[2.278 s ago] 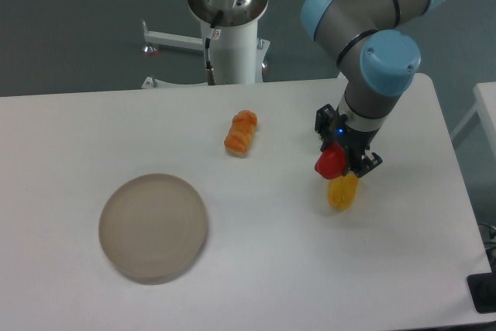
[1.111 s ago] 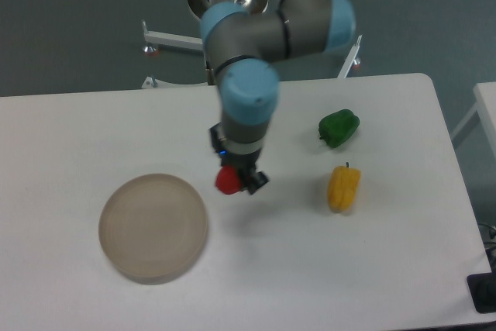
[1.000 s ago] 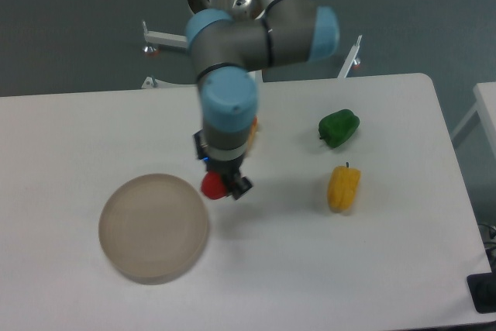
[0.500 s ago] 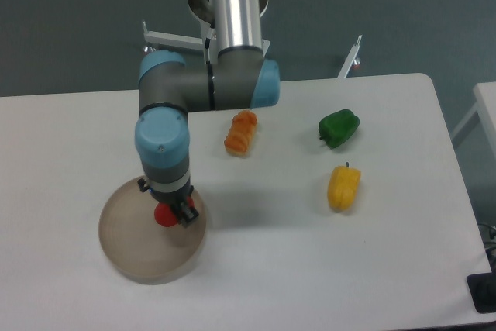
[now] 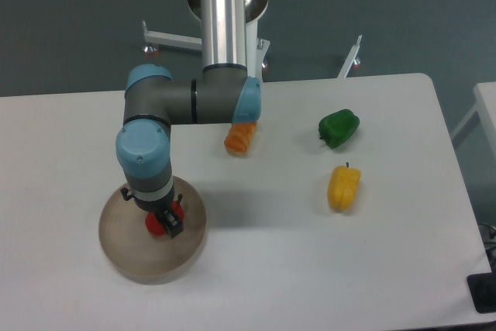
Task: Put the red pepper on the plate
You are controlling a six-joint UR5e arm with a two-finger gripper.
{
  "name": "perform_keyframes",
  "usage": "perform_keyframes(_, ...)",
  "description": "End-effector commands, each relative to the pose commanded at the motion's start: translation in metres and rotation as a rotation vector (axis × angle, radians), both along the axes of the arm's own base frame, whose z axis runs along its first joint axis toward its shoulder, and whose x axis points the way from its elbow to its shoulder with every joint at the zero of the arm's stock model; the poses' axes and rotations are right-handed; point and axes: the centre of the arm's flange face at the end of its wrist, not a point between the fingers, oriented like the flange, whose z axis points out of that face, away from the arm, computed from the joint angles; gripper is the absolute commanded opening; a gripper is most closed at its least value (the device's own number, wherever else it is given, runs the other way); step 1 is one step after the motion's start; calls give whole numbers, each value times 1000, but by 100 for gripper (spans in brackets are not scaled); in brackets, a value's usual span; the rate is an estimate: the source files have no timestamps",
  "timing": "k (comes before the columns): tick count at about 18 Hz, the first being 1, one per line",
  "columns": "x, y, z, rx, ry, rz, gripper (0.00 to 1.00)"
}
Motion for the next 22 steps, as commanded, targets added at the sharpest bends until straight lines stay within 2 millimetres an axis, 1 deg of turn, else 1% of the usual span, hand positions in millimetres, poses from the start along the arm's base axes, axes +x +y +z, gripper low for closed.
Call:
perform_keyframes(1,-3,-1,7,8,4,2,100)
perform_keyframes(2,-15,-5,19,22,12,20,100)
perform_keyframes(3,-32,-10,27,30,15,34,100)
perform_keyframes(4,-57,-20,45,47,21,73,100)
perform_keyframes(6,-84,-32,60,46,24,112,100)
perform_keyframes(7,-100,-43,70,36,24,120,100)
perform_keyframes(8,-123,-58,83,22,27,98,100)
perform_keyframes(9,-139,-68,91,19,27,82,100)
perform_keyframes(10,-164,-81,100,19,32,75,100)
perform_keyframes(11,-191,-94,105,25,38,76,100)
perform_keyframes(14,-246,-119,111,35,55,34,100)
perform_keyframes(15,-259,-126,112,36,61,3,100)
perform_keyframes(17,-274,-135,110,28,69,-25,100)
perform_keyframes(18,-278,-139,108,20,72,-51,100)
perform_keyframes(20,-283,-146,107,-4,72,-122,100)
perform_keyframes(22,-288,-157,113,-24,69,-133,100)
